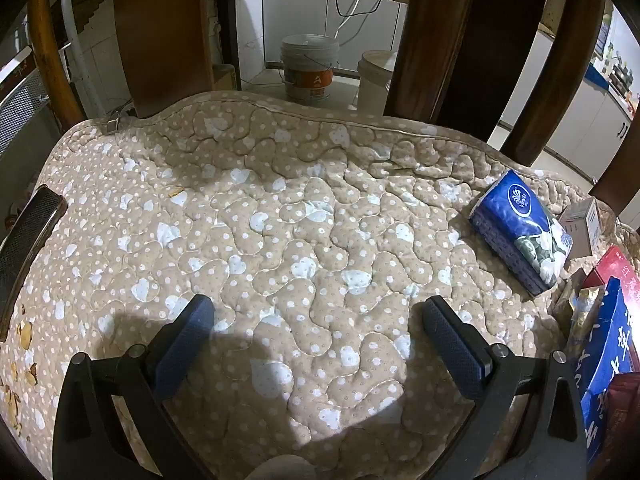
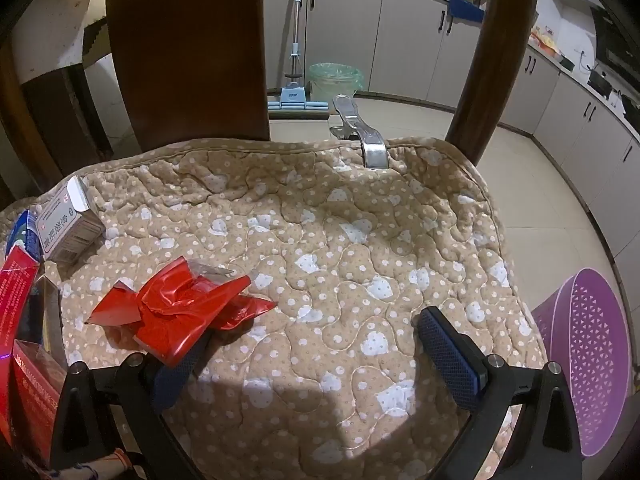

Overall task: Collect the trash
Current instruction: 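Move both grippers over the table toward the pile of trash, then grasp the clear plastic bag with left gripper while right grasps blue-white toothpaste box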

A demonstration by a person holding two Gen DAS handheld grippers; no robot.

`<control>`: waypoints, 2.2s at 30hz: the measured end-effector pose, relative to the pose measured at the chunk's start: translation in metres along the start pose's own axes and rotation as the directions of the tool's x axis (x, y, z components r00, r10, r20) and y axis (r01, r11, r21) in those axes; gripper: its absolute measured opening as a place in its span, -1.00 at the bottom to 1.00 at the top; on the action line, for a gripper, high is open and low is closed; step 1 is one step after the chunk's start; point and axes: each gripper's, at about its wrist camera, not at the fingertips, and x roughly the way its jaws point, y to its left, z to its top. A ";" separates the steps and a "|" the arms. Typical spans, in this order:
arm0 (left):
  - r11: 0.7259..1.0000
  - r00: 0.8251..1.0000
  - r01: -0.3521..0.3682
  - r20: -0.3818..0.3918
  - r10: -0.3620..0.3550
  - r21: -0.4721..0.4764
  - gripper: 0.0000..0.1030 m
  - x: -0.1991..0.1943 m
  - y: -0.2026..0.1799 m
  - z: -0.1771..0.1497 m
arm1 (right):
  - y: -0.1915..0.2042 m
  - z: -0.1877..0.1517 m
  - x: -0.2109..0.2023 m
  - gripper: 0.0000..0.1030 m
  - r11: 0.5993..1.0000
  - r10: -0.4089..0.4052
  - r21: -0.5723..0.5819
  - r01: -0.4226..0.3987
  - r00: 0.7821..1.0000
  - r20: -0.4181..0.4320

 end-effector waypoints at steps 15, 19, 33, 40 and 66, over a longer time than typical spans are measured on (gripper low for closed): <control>0.999 1.000 0.019 -0.018 -0.018 0.035 1.00 0.000 0.001 0.001 | -0.001 0.011 0.006 1.00 0.998 0.031 -0.046 -0.036 0.995 -0.090; 0.997 0.999 0.037 -0.032 -0.035 0.065 1.00 0.004 0.007 0.001 | 0.016 0.015 0.008 1.00 0.999 0.007 -0.038 -0.011 0.994 -0.107; 0.998 0.986 -0.066 0.151 0.066 -0.003 1.00 -0.068 0.043 -0.023 | 0.015 -0.011 -0.068 0.91 1.000 -0.011 0.028 0.011 1.000 0.005; 0.995 0.975 -0.098 0.199 0.100 -0.020 1.00 -0.132 0.036 -0.045 | -0.013 -0.035 -0.169 0.99 1.000 -0.014 0.018 0.009 0.957 0.290; 0.986 0.977 -0.035 0.211 -0.001 0.165 1.00 -0.256 -0.063 -0.122 | -0.031 -0.118 -0.277 1.00 0.999 0.048 -0.002 -0.052 0.915 0.401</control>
